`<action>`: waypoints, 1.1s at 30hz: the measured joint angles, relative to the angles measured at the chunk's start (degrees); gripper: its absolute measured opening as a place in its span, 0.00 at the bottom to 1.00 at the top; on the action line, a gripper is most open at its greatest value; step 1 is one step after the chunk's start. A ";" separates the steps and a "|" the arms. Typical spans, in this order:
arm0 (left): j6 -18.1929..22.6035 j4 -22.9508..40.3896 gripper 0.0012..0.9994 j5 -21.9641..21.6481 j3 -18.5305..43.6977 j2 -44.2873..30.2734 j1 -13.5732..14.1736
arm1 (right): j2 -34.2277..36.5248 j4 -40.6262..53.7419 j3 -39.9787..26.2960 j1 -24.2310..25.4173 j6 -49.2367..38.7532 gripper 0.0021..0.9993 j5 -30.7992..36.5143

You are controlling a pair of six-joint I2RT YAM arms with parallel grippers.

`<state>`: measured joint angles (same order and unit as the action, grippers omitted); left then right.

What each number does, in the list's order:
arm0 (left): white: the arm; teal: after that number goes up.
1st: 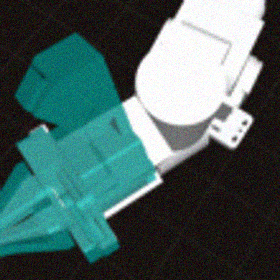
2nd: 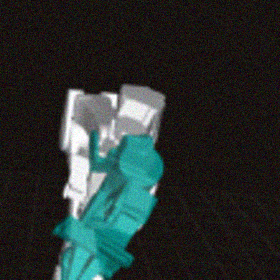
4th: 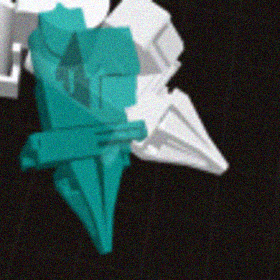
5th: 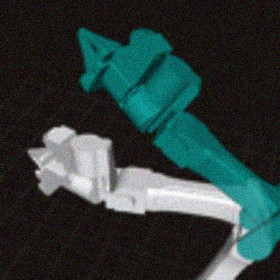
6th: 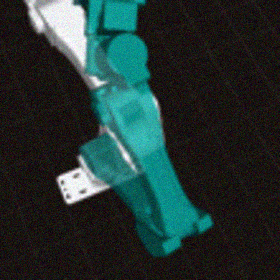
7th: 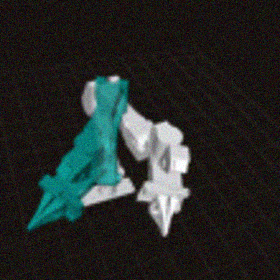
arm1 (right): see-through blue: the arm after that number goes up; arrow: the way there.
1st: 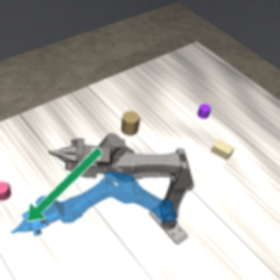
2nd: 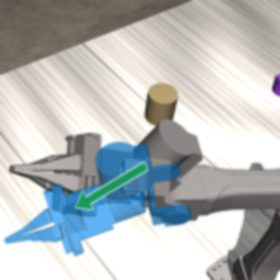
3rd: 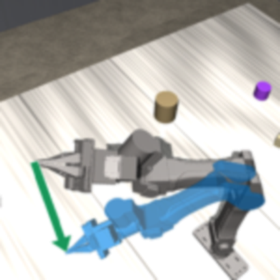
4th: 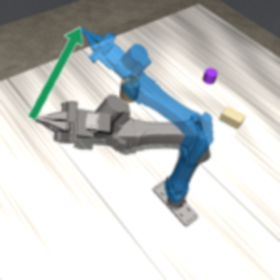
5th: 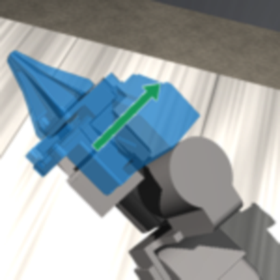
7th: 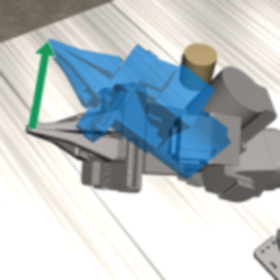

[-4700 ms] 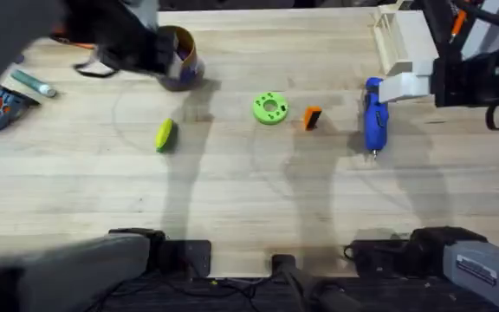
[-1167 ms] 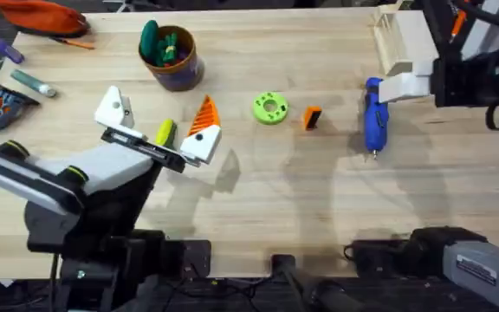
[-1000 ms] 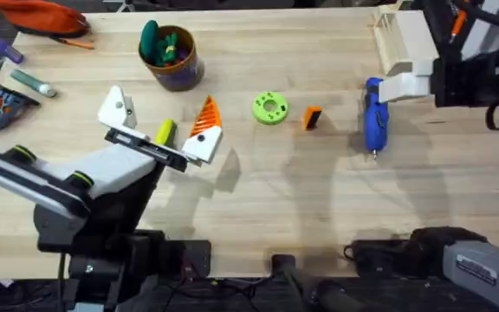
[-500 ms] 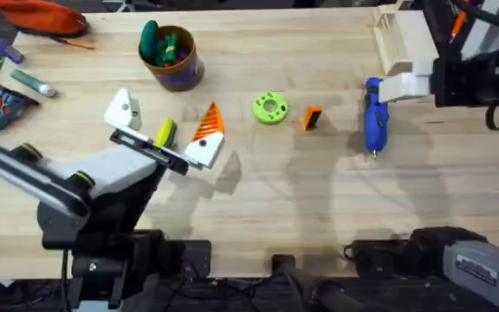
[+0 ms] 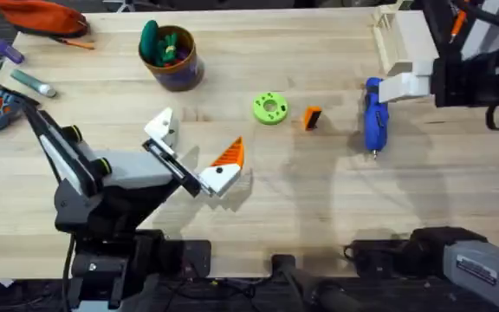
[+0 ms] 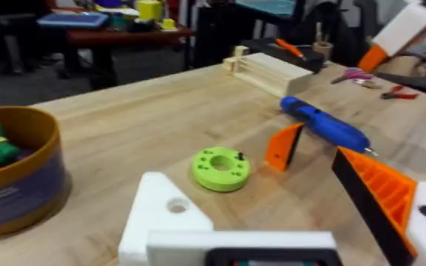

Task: Pick up the gripper from the table and insert it into the empty holder that is missing its gripper. Then pick up a screw, insert it into the mounting hole, and use the screwdriver to tighten it. Finally, clean up the table by picking up the vegetable and placing it into the bucket.

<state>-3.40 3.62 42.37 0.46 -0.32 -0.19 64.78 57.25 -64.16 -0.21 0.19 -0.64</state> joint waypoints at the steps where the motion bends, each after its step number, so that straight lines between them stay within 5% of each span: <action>1: -0.34 0.10 0.99 0.58 0.01 0.02 0.00 | 0.01 0.00 0.00 0.00 0.00 0.99 0.00; 18: 0.00 0.87 0.99 7.75 0.01 0.02 0.00 | 0.00 -0.01 0.00 0.01 0.00 0.99 0.00; 25: 7.24 1.61 0.99 12.65 0.08 0.02 0.00 | -0.01 0.00 0.00 0.00 0.01 0.99 0.00; 33: 9.70 2.03 0.99 15.99 0.08 0.02 0.00 | 0.01 -0.02 0.00 0.00 0.00 0.99 0.00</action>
<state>6.31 5.65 58.35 0.54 -0.30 -0.19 64.79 57.24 -64.16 -0.21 0.19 -0.64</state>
